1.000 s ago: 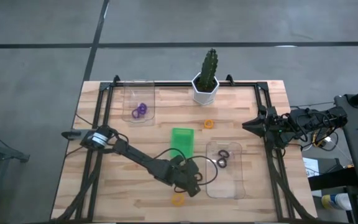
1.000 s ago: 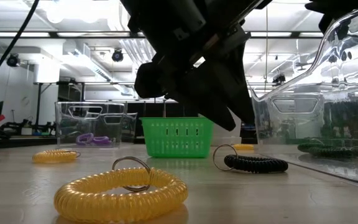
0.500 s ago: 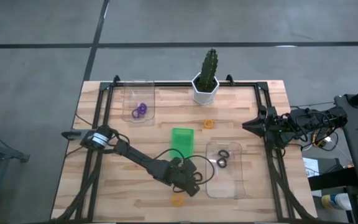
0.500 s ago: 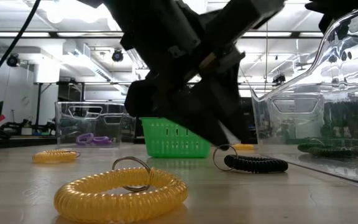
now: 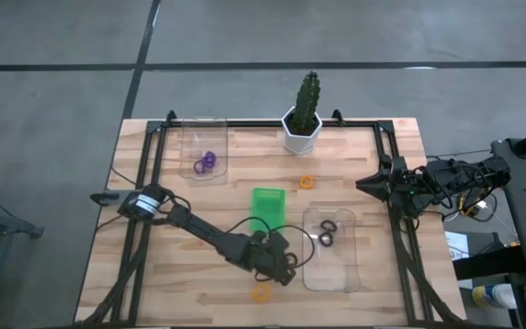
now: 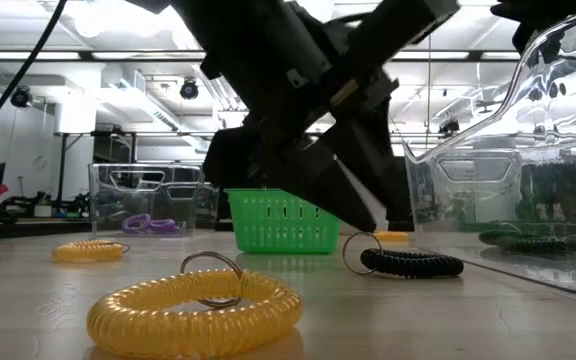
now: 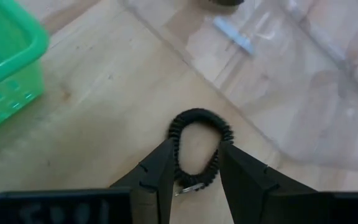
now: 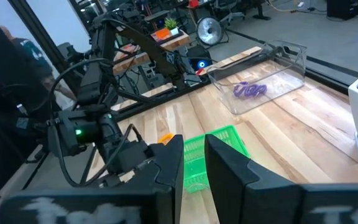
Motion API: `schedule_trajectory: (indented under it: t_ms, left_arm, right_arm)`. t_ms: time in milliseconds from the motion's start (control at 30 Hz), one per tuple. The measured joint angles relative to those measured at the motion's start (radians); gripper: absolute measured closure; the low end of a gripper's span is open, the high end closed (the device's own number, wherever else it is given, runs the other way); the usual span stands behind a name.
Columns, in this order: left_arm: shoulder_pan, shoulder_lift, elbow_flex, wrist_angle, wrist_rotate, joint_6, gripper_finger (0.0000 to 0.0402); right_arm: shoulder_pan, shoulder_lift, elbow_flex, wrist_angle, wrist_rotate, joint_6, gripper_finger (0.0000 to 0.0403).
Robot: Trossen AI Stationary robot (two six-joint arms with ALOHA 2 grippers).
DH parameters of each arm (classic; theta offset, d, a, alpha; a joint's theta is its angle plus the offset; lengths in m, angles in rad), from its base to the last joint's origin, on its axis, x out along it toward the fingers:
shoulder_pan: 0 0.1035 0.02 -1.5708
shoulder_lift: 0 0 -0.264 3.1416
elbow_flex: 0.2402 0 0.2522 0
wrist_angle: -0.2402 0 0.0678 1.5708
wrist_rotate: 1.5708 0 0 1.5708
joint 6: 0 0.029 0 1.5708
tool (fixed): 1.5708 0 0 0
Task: Sort spring keychains
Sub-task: Put the black spring keychain into the bottom transparent bin
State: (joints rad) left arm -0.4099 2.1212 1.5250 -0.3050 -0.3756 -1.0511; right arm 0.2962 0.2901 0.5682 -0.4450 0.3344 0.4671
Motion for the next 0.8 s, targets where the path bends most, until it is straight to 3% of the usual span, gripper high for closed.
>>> schedule_trajectory:
  t_ms: [800]
  left_arm:
    - [0.011,0.0,-0.029,-0.007,0.011,-0.049,0.0284]
  right_arm:
    - [0.0,0.0,0.0,0.0,0.007,-0.026,0.0342]
